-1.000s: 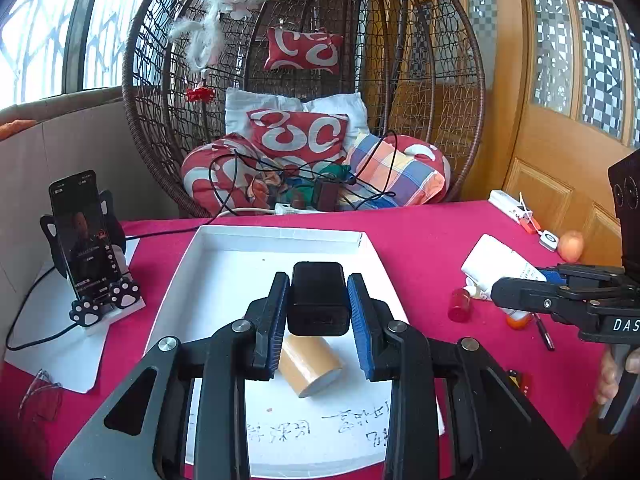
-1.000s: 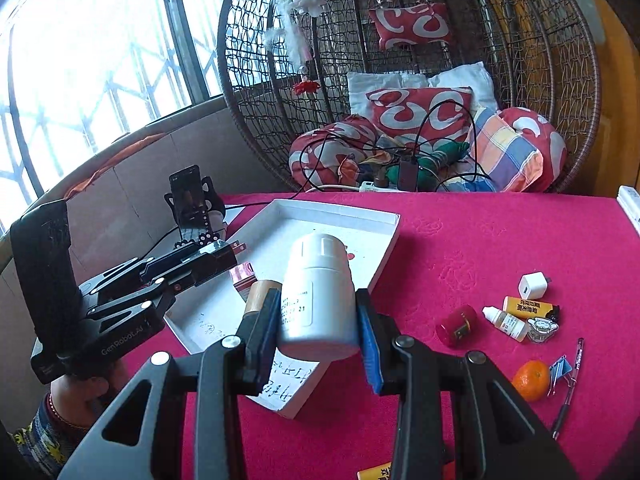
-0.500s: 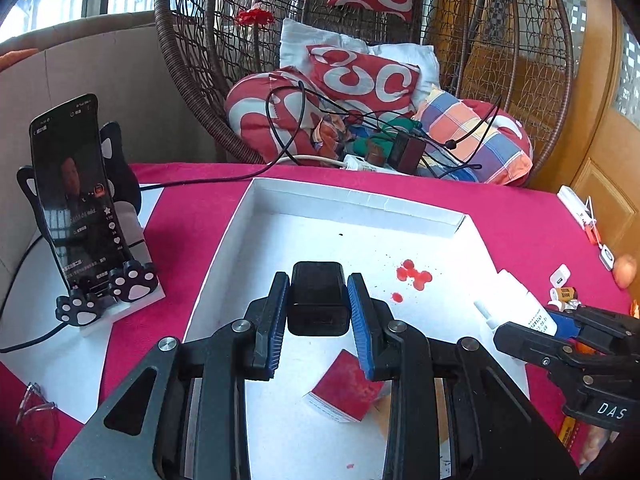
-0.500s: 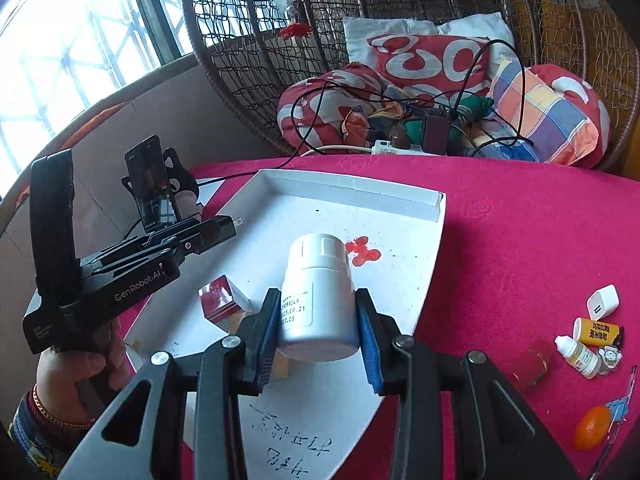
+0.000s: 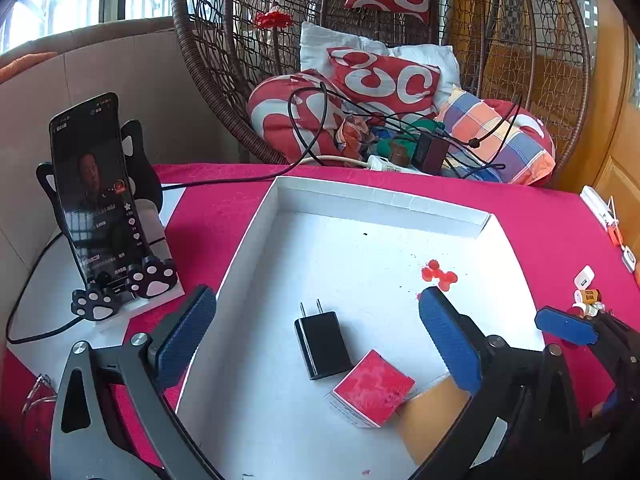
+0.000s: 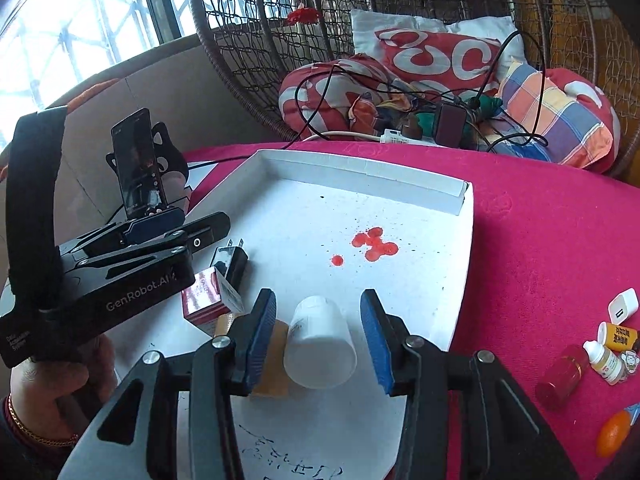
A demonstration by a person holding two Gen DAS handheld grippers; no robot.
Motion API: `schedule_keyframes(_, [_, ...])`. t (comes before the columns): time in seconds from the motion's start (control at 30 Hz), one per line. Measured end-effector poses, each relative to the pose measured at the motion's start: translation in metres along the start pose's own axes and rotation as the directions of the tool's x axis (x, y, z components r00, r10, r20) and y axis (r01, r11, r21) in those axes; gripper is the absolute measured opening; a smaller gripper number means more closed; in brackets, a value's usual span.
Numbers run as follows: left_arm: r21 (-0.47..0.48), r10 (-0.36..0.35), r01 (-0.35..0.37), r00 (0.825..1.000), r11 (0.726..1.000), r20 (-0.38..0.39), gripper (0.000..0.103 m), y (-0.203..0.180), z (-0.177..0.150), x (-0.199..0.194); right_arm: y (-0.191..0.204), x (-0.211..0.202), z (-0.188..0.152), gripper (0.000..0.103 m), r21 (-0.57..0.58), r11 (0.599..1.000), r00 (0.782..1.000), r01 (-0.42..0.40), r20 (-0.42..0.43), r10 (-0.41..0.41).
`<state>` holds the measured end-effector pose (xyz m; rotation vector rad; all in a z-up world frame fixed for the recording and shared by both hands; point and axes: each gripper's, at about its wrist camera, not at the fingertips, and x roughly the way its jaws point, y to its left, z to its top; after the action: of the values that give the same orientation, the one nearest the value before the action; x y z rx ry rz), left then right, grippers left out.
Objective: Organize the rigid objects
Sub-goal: 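Carry the charger and bottle into the white tray and open both tools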
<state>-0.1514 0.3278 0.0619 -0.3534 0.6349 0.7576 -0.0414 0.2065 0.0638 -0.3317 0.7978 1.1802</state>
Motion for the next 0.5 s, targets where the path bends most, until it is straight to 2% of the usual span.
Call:
schedule_keyframes(0.03, [0.004, 0.012, -0.012, 1.000, 1.000, 0.012, 0.103, -0.001, -0.001, -0.004, 0.000, -0.003, -0.002, 0.099, 0.000, 1.000, 1.000, -0.010, 0.016, 0.010])
schedule_keyframes(0.07, [0.006, 0.030, -0.030, 0.999, 1.000, 0.023, 0.103, -0.001, -0.001, -0.008, 0.000, -0.007, -0.003, 0.103, 0.001, 1.000, 0.999, -0.019, 0.033, 0.019])
schedule_keyframes(0.23, [-0.019, 0.053, -0.051, 0.993, 0.999, 0.105, 0.103, -0.003, -0.006, -0.035, -0.005, -0.028, -0.010, 0.103, 0.045, 0.997, 0.996, -0.056, 0.079, 0.052])
schedule_keyframes(0.3, [-0.026, 0.059, -0.056, 0.989, 0.998, 0.138, 0.103, -0.005, -0.008, -0.047, -0.005, -0.045, -0.013, 0.103, 0.043, 0.997, 0.990, -0.062, 0.129, 0.056])
schedule_keyframes(0.5, [-0.022, 0.018, -0.014, 0.978, 1.000, 0.209, 0.103, -0.021, -0.016, -0.078, 0.000, -0.092, -0.019, 0.103, 0.024, 0.997, 0.965, -0.070, 0.255, 0.062])
